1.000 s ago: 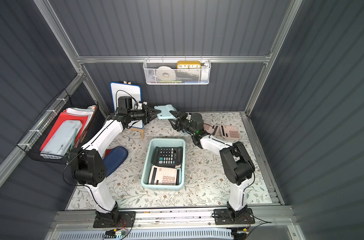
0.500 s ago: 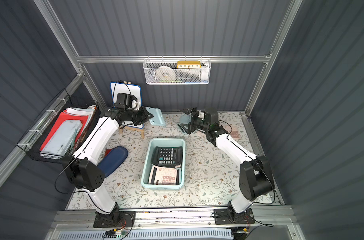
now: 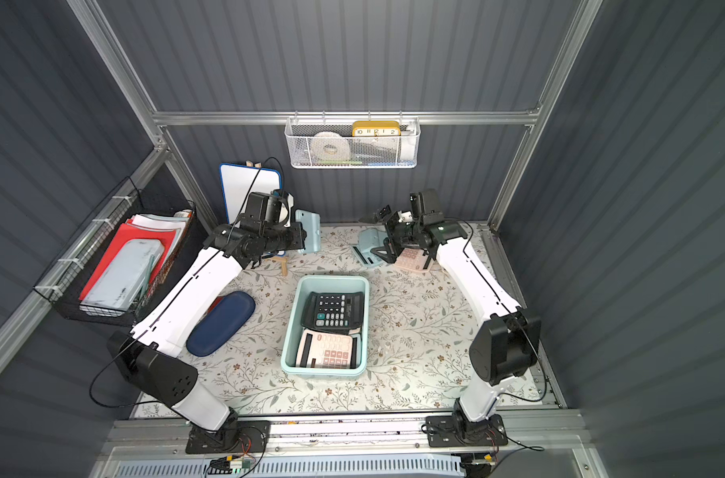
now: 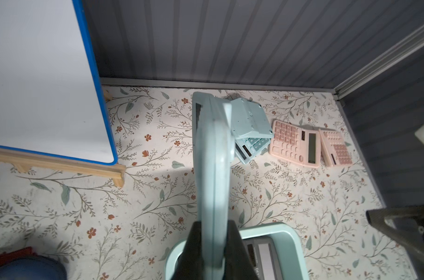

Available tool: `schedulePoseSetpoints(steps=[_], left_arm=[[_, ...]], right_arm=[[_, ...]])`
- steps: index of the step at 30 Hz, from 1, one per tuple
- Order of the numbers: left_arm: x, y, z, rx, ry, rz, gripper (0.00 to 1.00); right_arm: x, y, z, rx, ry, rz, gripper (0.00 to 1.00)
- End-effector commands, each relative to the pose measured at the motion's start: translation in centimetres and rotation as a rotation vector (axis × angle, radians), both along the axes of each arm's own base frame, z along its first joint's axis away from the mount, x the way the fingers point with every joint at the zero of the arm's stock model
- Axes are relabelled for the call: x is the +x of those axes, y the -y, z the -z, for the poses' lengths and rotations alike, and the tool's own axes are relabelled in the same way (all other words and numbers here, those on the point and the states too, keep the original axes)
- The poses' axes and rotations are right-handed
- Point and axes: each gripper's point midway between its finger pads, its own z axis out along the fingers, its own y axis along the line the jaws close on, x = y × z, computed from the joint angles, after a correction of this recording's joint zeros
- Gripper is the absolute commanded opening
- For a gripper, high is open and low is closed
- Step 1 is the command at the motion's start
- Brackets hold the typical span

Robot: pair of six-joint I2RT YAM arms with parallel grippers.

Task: Put the calculator in the storage box
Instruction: Adjust the calculator.

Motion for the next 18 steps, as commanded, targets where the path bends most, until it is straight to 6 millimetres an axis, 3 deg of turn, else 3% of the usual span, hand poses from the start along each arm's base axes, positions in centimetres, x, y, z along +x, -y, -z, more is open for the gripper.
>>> schedulePoseSetpoints(steps=[1,8,18], left_arm=[[-0.9,0.3,-3.0,0.073,0.132,0.058,0.0],[-1.7,1.8,-3.2,0.238,0.202,0.124,0.0],[-2.3,4.1,-3.4,0.408,0.292,0.199,0.0]], right_arm=[[-0.5,-1.0,0.1,-0.007,-0.047,-0.054,0.99],[0.5,-3.5,-1.2,0.042,-0.089,-0.062,0.99],[1.0,-4.3,-0.5,0.042,-0.174,-0.038,0.99]])
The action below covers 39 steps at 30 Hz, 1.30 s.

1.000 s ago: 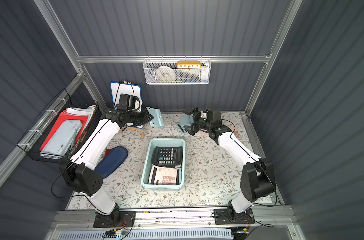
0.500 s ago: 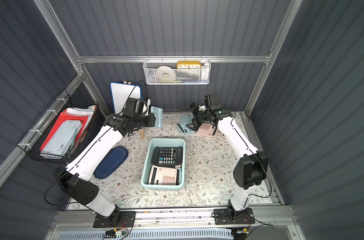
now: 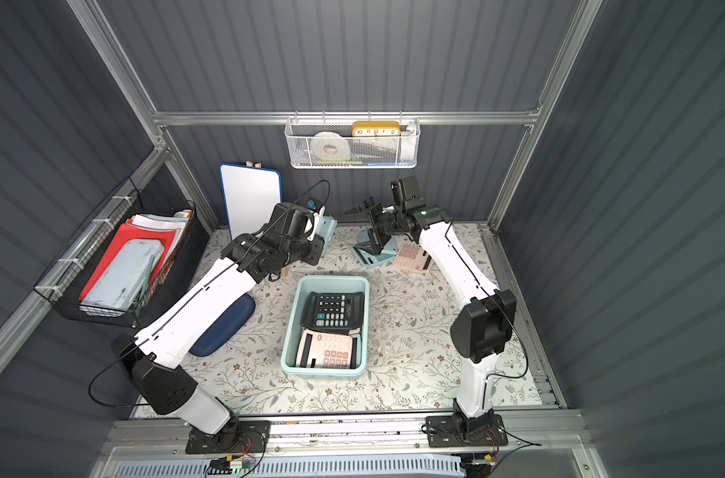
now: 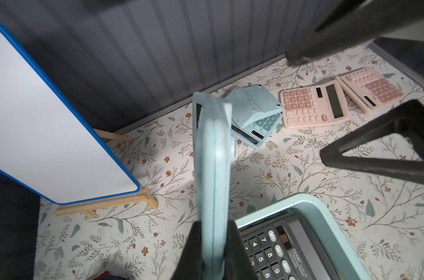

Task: Put the calculator in the storage box
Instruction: Adjust the calculator.

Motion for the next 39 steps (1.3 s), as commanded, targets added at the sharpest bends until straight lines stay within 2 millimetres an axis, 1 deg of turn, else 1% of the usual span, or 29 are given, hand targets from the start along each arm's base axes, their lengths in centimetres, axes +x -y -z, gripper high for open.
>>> schedulePoseSetpoints(steps=[1,5,9,14,15,18,19,22,25,26,28,30,31,32,35,36,39], left_arm=[[0.4,0.6,-2.4,0.053,0.106,0.022,0.0],[-0.2,1.8,-2.5,0.086,0.125,0.06,0.0],[-1.2,3.3,-2.1,0.129,0.139,0.102,0.0],[-2.1,4.5,-1.6,0.154,0.138,0.135,0.0],[-2.2,4.6,-1.5,0.164,0.14,0.137,0.0],[-2.2,4.8,-1.5,0.175,0.15,0.14,0.0],[-2.2,4.8,-1.4,0.178,0.15,0.14,0.0],[-2.3,4.9,-1.2,0.179,0.146,0.142,0.0],[-2.3,5.0,-1.2,0.174,0.144,0.145,0.0],[-2.4,5.0,-1.3,0.17,0.144,0.146,0.02],[-2.4,5.0,-1.4,0.166,0.143,0.149,0.09],[-2.4,5.0,-1.4,0.16,0.141,0.146,0.15],[-2.5,5.1,-1.4,0.158,0.138,0.147,0.19],[-2.5,5.0,-1.5,0.152,0.138,0.142,0.24],[-2.6,5.0,-1.9,0.133,0.133,0.134,0.5],[-2.6,5.0,-2.1,0.127,0.131,0.133,0.61],[-3.1,4.8,-2.7,0.092,0.111,0.12,0.96]], right_arm=[[0.0,-0.2,0.5,0.001,-0.048,0.004,0.99],[0.5,-0.7,0.7,0.008,-0.058,0.001,0.99],[0.7,-1.4,1.1,0.005,-0.07,-0.013,0.99],[0.3,-2.0,1.9,0.001,-0.097,-0.039,0.99],[0.1,-2.1,2.1,-0.002,-0.1,-0.047,0.96],[-0.2,-2.1,2.5,-0.009,-0.104,-0.067,0.82],[-0.3,-2.1,2.6,-0.009,-0.106,-0.072,0.8],[-0.5,-2.2,2.5,-0.004,-0.096,-0.088,0.62],[-0.5,-2.3,2.4,0.003,-0.089,-0.101,0.42],[-0.5,-2.4,2.4,0.005,-0.083,-0.104,0.35],[-0.4,-2.5,2.3,0.011,-0.077,-0.107,0.26],[-0.3,-2.5,2.2,0.021,-0.069,-0.105,0.15],[-0.2,-2.5,2.2,0.024,-0.067,-0.102,0.13],[-0.1,-2.5,2.1,0.027,-0.062,-0.099,0.09],[0.0,-2.2,2.0,0.026,-0.053,-0.089,0.04],[0.1,-2.0,2.0,0.023,-0.05,-0.08,0.03],[0.3,-0.8,2.2,0.01,-0.039,-0.037,0.01]])
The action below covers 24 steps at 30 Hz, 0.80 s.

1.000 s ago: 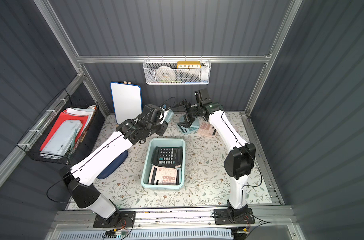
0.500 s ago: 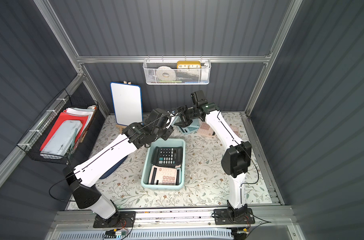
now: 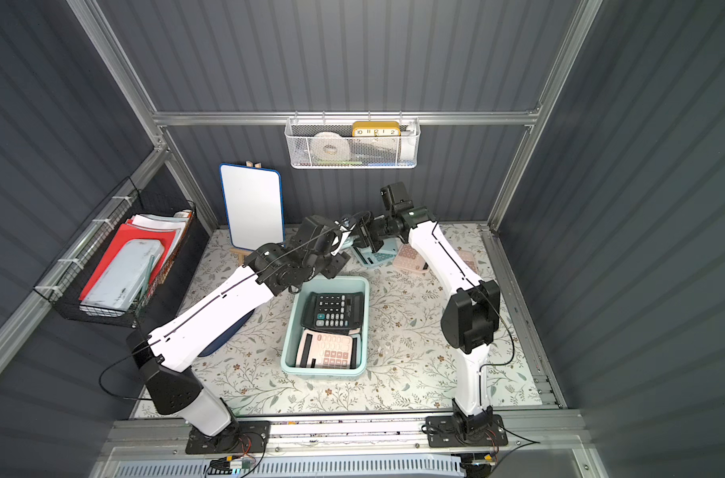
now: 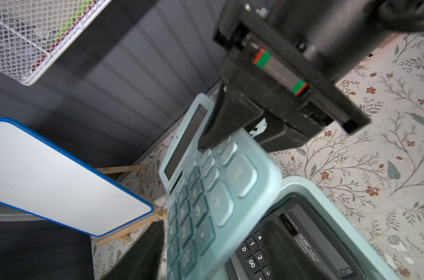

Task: Put the calculator in the storage box
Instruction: Adjust the calculator.

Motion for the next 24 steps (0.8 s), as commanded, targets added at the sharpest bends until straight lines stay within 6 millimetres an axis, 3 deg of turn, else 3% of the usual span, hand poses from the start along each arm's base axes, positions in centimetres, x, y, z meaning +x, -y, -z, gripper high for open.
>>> schedulePoseSetpoints(steps=[1,9,14,20,24], left_arm=[[-0.5,0.0,-2.5,-0.113,0.001,-0.026,0.99],[-1.5,-1.0,-3.7,-0.354,-0.168,-0.109,0.99],[0.7,-3.9,-3.4,-0.701,-0.43,-0.214,0.99],[3.1,-5.3,-3.5,-1.061,-0.734,-0.275,0.99],[4.3,-7.3,-3.0,-1.26,-0.888,-0.325,0.99]], right_arm=[[0.2,1.4,-1.8,0.017,0.074,0.039,0.0],[0.9,4.0,-0.8,0.016,0.111,0.176,0.0],[1.5,4.7,-0.5,0.017,0.141,0.248,0.0],[2.7,6.1,-1.2,0.01,0.209,0.372,0.0],[3.3,7.2,-1.8,0.014,0.252,0.463,0.01]])
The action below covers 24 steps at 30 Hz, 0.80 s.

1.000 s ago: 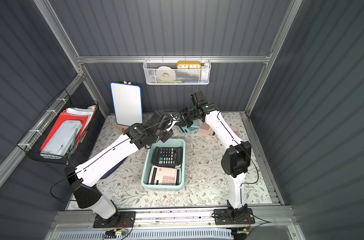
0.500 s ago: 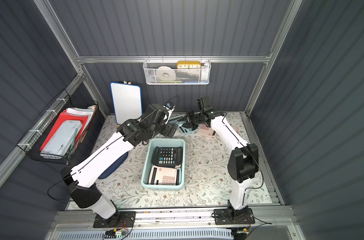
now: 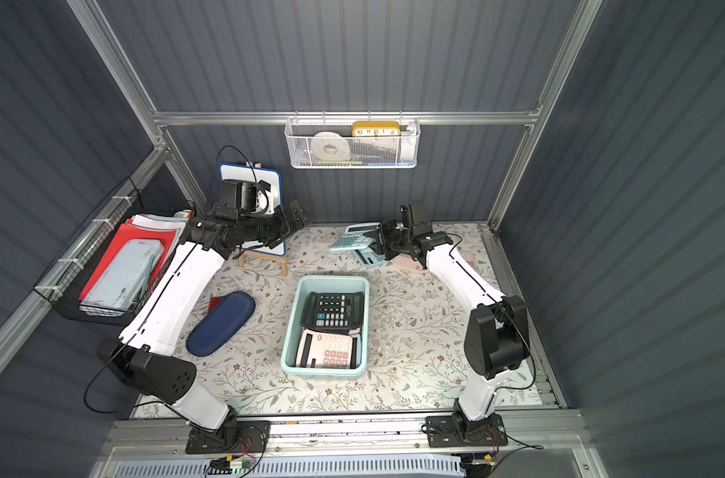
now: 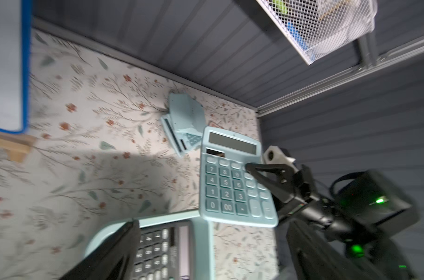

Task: Put the calculator in the storage box
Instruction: Adjust the calculator.

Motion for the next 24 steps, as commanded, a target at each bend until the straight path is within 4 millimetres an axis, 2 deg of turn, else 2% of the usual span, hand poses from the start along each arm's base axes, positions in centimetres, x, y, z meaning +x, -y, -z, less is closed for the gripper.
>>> schedulePoseSetpoints(steps=[1,5,10,20,24], left_arm=[[-0.8,0.5,-0.6,-0.311,-0.2,0.04,0.99],[0.1,1.0,-0.1,-0.461,-0.298,0.056,0.99],[1.0,1.6,0.2,-0.57,-0.368,0.038,0.99],[2.6,1.6,1.7,-0.578,-0.382,-0.047,0.99],[2.9,2.5,2.4,-0.568,-0.394,-0.048,0.93]], right_arm=[[1.1,1.0,-3.4,0.028,0.128,0.111,0.01],[1.4,1.4,-3.9,0.035,0.171,0.188,0.02],[2.0,0.5,-4.4,0.07,0.202,0.237,0.03],[3.7,-2.0,-5.4,0.167,0.236,0.294,0.04],[3.9,-3.2,-5.7,0.206,0.24,0.291,0.04]])
